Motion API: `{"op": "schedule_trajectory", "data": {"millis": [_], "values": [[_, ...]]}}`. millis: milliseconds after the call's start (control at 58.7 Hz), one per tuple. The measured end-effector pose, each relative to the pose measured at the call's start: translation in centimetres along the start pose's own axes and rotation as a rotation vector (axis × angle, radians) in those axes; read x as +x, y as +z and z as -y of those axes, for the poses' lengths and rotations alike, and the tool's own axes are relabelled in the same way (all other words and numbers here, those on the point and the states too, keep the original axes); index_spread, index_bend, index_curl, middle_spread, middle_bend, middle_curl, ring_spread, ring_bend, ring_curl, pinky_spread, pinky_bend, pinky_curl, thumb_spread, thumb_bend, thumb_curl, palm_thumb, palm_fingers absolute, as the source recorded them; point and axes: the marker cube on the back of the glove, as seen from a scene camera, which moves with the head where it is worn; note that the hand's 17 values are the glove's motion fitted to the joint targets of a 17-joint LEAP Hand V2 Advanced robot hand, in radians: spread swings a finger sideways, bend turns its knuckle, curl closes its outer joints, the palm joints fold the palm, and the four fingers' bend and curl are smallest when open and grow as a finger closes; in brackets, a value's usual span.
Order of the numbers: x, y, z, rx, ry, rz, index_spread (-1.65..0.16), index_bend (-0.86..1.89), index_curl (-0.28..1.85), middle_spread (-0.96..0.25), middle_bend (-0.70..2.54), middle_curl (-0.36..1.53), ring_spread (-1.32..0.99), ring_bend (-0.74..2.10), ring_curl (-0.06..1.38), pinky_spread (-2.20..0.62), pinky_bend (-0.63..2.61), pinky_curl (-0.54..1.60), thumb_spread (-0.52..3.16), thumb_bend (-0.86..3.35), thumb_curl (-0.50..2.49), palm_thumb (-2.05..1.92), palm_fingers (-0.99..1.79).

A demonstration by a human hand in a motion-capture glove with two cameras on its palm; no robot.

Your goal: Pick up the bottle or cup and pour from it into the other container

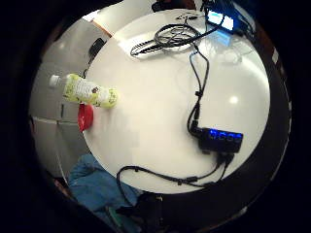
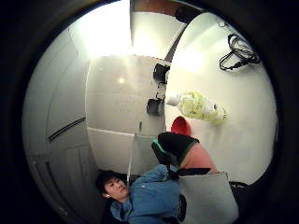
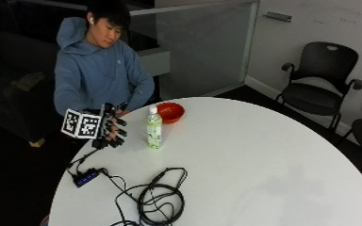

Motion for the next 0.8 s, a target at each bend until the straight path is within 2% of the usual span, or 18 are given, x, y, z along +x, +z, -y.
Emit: {"op": "schedule_trajectory", "data": {"millis": [187,358,545,716,767,801], "values": [[0.4,3.0,1.6,0.014,-0.046,0.082,-0.41,0.14,0.21,-0.05,0.2,0.32,0.18,0.52,0.28,0.24,0.66,0.26,0.89,-0.03,0.33,0.48,0.0],[0.2,7.2,2.5,-0.067,-0.062,0.289,-0.41,0.14,0.21,-0.04,0.19,0.32,0.18,0.5,0.28,0.24,0.65,0.26,0.88,-0.03,0.34,0.49,-0.01],[-0.2,11.5,3.4,-0.146,-0.093,0.394,-0.41,0.13,0.2,-0.02,0.18,0.31,0.18,0.52,0.28,0.24,0.67,0.27,0.85,-0.03,0.35,0.52,-0.03],[-1.2,16.3,3.9,-0.078,-0.136,0.452,-0.4,0.15,0.2,0.04,0.2,0.32,0.2,0.49,0.28,0.24,0.65,0.26,0.8,-0.02,0.36,0.6,-0.02],[-1.5,17.3,4.2,-0.024,-0.143,0.475,-0.38,0.17,0.22,0.07,0.23,0.33,0.21,0.5,0.27,0.24,0.61,0.25,0.8,0.0,0.37,0.68,0.06],[-1.7,17.7,4.4,0.012,-0.144,0.483,-0.35,0.16,0.22,0.08,0.28,0.34,0.2,0.53,0.27,0.24,0.59,0.23,0.79,0.02,0.38,0.74,0.23]]}}
